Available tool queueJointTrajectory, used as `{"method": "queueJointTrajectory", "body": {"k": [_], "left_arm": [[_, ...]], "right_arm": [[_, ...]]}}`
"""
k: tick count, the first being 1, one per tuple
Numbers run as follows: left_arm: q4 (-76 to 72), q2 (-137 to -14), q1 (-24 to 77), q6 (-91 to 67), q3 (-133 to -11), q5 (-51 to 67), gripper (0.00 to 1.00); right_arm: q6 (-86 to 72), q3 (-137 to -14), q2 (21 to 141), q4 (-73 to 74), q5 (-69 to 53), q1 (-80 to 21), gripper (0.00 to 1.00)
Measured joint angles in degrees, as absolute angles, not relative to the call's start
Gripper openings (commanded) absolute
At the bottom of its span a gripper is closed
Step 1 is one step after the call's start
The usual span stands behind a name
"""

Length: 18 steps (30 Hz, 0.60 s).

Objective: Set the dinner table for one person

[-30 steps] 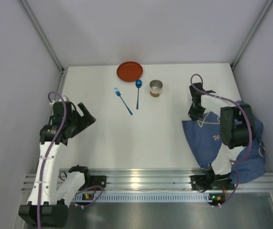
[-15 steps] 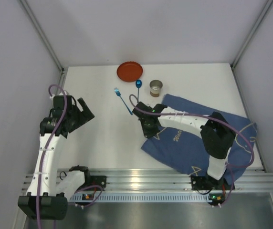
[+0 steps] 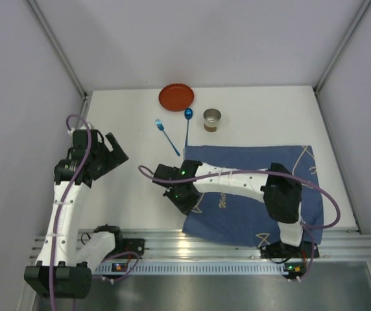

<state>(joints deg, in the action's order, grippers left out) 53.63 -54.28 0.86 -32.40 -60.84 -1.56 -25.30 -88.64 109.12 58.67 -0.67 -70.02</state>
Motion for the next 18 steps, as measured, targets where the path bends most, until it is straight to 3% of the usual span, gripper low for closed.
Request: {"method": "queueJointTrajectory", "body": {"k": [1, 2, 3, 4, 8, 12, 18], "left_arm": [[53.6, -54.3, 0.9, -32.4, -60.8, -1.6, 0.91], [53.6, -54.3, 0.9, -32.4, -60.8, -1.6, 0.91], [53.6, -54.3, 0.9, -32.4, -60.8, -1.6, 0.91], [53.6, -54.3, 0.9, -32.4, -60.8, -1.6, 0.91], [53.6, -54.3, 0.9, -32.4, -60.8, -1.1, 0.91], [51.6, -56.0, 2.6, -32.4, -60.8, 1.5, 0.91], [46.6, -65.3, 19.2, -32.6, -61.1, 0.7, 0.9]], "right_arm": [[-24.6, -90.2, 110.0, 58.7, -0.7, -70.2, 0.37], [-24.2, -92.0, 110.8, 58.9, -0.8, -70.4, 0.55], [-23.4, -94.4, 111.9, 59.3, -0.8, -70.4, 0.67], [-22.8, -96.1, 112.4, 59.3, -0.5, -70.4, 0.99], [-20.7, -98.8, 110.9, 59.2, 3.3, -70.3, 1.0], [-21.1, -92.3, 103.5, 59.2, 7.2, -67.9, 1.0], [-23.6, -76.4, 87.6, 59.1, 11.0, -49.6, 0.98]]}}
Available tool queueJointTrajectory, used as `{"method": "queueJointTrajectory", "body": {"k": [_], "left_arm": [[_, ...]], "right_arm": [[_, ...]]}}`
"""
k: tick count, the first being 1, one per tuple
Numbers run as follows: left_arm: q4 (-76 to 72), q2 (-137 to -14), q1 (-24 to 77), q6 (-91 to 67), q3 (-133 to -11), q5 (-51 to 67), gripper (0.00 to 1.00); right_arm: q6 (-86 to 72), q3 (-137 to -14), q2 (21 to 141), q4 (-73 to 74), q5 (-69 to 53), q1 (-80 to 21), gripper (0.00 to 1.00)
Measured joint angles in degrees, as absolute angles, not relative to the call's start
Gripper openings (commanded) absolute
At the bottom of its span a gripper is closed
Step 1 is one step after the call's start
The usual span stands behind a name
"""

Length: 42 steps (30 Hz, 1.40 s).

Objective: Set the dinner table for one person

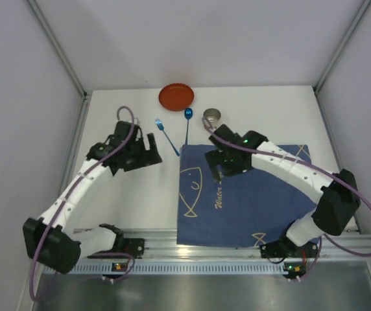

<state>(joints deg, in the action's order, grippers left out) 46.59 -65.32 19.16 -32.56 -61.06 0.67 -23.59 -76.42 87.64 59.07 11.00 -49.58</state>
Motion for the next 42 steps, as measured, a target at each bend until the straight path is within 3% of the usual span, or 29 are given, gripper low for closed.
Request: {"method": "queueJointTrajectory", "body": {"k": [3, 5, 6, 7, 10, 15, 24, 42], "left_arm": [[44.0, -75.3, 29.1, -33.3, -62.4, -0.1, 0.9], [42.5, -81.6, 33.2, -33.8, -63.5, -0.1, 0.9], [42.1, -85.1, 35.2, -34.2, -64.6, -0.1, 0.9], [41.9, -88.1, 36.5, -34.4, -65.8, -0.1, 0.9], [41.3, -96.1, 39.0, -34.6, -70.8, -0.1, 0.89], [41.1, -105.6, 39.4, -34.5, -79.0, -1.7, 0.88], [44.4, -116.0, 39.2, -33.6, -84.6, -11.9, 0.89], [44.8, -117.4, 24.8, -29.8, -87.1, -11.3, 0.88]], "right_arm": [[-23.6, -69.8, 84.5, 58.2, 11.2, -37.9, 0.86], [-23.0, -66.0, 84.3, 57.3, 10.5, -31.7, 0.69], [-22.3, -64.6, 84.3, 56.9, 10.2, -29.4, 0.6], [-21.7, -63.4, 84.3, 56.8, 9.9, -27.2, 0.33], [-20.0, -62.2, 84.9, 56.3, 9.3, -20.7, 0.0], [-18.1, -62.3, 89.6, 52.8, 9.6, -14.9, 0.0], [-18.2, -70.4, 106.9, 50.7, 7.9, -14.7, 0.0], [-19.3, -84.0, 116.0, 51.5, 2.0, -15.0, 0.0]]}}
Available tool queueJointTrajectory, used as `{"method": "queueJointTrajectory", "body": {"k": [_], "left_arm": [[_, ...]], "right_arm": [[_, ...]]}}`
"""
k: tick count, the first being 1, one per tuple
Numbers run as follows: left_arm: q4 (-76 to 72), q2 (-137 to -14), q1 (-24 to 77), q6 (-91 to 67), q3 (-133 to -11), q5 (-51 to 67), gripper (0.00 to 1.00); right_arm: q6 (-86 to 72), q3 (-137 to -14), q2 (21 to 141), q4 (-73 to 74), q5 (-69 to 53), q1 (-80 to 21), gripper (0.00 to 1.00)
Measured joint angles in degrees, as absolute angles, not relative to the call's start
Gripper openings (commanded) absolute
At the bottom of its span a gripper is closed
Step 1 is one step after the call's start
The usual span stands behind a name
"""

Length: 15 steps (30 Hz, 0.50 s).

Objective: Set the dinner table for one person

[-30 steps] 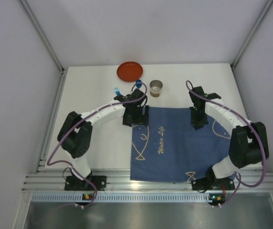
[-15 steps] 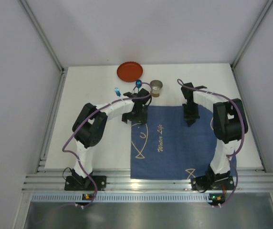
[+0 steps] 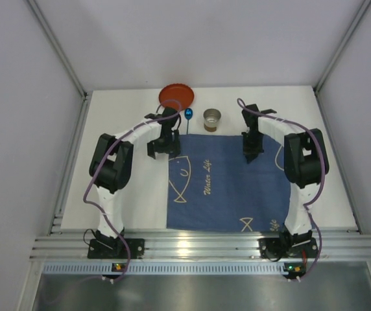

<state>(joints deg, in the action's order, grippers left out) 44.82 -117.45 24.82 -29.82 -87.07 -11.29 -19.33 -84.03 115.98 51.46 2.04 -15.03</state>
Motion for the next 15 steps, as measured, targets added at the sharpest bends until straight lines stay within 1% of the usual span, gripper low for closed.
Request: {"method": "queueJointTrajectory", "body": {"k": [6, 7, 9, 10, 11, 13, 15], "left_arm": [[47.2, -118.5, 24.7, -29.8, -89.4, -12.9, 0.89], [47.8, -118.5, 24.6, -29.9, -89.8, -13.5, 0.89], [49.1, -118.5, 24.4, -29.9, -90.9, -14.9, 0.89], [49.8, -118.5, 24.1, -30.0, -91.9, -15.4, 0.89], [50.3, -118.5, 23.7, -29.9, -93.3, -15.9, 0.89], [51.5, -118.7, 22.9, -30.0, -97.0, -16.3, 0.89], [51.8, -119.0, 21.7, -30.0, -101.7, -16.4, 0.89]], "right_arm": [[-19.6, -85.3, 116.6, 51.5, 1.5, -15.3, 0.01], [-19.6, -85.6, 116.7, 51.6, 1.4, -15.4, 0.12], [-19.6, -86.4, 116.7, 51.7, 1.5, -15.6, 0.27], [-19.7, -86.8, 116.6, 51.8, 1.5, -15.7, 0.45], [-20.0, -87.4, 116.6, 51.9, 1.6, -15.7, 0.5], [-19.6, -87.9, 115.6, 52.0, 1.8, -16.1, 0.54], [-19.6, -87.9, 113.7, 52.7, 2.0, -16.8, 0.54]]}}
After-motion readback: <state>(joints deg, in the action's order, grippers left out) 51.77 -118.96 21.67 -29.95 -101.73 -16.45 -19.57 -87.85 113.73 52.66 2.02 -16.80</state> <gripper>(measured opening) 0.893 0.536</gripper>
